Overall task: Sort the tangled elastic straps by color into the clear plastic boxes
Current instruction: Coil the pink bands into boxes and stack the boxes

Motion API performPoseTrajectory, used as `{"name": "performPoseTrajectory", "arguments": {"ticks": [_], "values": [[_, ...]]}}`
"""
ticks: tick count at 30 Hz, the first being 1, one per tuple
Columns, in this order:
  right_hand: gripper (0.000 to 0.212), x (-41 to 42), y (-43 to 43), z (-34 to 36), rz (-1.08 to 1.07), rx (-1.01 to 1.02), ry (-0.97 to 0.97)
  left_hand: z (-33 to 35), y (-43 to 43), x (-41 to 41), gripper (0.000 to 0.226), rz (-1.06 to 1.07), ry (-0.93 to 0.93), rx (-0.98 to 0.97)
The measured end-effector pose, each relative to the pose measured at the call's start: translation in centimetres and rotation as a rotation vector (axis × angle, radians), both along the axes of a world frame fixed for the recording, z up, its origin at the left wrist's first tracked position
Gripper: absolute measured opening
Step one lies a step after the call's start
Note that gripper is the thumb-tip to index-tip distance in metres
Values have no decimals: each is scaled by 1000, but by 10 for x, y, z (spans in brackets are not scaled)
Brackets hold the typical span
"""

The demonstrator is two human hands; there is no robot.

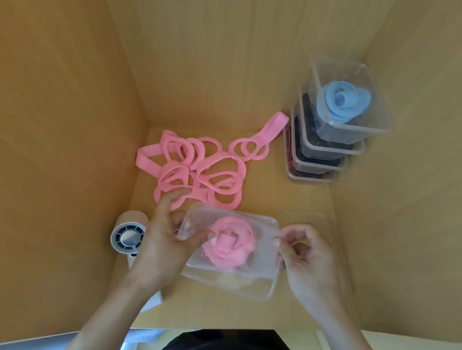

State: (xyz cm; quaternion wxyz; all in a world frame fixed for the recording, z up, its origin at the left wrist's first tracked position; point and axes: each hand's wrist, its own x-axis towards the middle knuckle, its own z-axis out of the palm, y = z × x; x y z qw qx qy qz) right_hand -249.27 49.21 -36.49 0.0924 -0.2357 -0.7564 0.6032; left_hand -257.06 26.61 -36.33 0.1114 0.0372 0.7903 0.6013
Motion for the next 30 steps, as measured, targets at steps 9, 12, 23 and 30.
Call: {"name": "performPoseTrajectory", "arguments": {"ticks": [9,12,23,30], "values": [[30,-32,2,-56,-56,338,103,-33,8,-7,56,-66,194,-447],[25,-33,-1,-63,-47,370,134,-39,11,2,54,-88,183,-468],[33,-33,-2,-52,117,555,29,-50,10,-8,65,-361,419,-713],[39,-35,-3,-55,80,459,6,-49,12,-9,84,-435,453,-991]]}}
